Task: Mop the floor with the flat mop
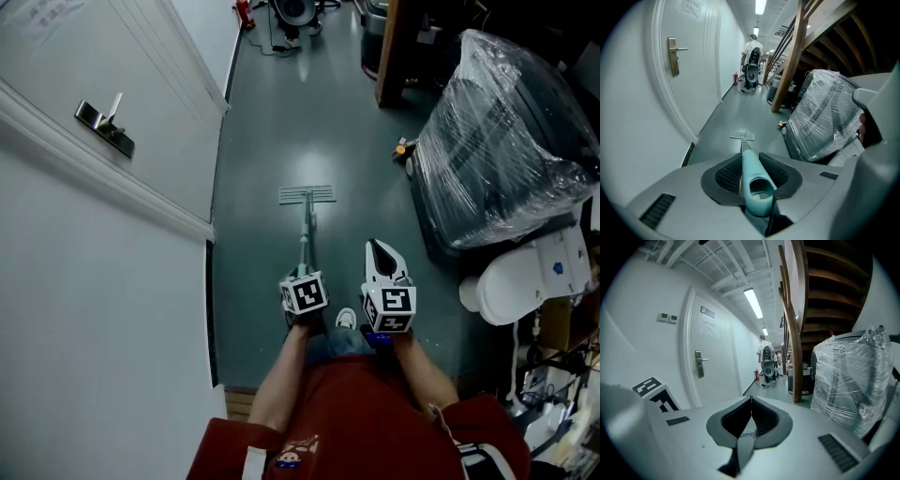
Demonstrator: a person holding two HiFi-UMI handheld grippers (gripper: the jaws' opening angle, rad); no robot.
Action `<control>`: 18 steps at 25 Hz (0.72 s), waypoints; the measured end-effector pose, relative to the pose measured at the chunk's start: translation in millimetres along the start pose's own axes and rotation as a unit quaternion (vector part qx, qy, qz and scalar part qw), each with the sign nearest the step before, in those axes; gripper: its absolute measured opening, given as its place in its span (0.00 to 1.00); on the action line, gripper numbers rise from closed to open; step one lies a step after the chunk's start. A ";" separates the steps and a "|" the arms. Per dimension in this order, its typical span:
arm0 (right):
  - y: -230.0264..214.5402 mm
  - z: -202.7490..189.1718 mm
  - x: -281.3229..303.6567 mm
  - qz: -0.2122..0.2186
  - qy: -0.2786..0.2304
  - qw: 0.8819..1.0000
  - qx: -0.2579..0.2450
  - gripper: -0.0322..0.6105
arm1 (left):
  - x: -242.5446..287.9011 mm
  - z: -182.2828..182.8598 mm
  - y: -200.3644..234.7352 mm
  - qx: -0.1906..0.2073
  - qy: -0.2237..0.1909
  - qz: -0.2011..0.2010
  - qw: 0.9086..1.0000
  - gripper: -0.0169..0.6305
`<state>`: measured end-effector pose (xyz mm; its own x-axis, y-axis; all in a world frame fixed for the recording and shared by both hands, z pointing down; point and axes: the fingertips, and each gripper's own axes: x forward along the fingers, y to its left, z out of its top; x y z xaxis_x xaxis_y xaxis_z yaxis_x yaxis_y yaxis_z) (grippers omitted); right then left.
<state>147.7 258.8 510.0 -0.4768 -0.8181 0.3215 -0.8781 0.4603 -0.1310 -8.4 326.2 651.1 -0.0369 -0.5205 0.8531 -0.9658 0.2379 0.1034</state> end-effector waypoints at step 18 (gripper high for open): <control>112.2 -20.4 -68.5 -0.021 -0.003 0.999 -0.029 0.08 | -59.4 -61.9 76.3 0.011 -0.004 -0.032 0.999 0.22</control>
<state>82.7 373.5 492.4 -0.4398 -0.8394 0.3193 -0.8937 0.4441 -0.0636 -64.1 426.1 640.0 0.0233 -0.5405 0.8410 -0.9715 0.1861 0.1465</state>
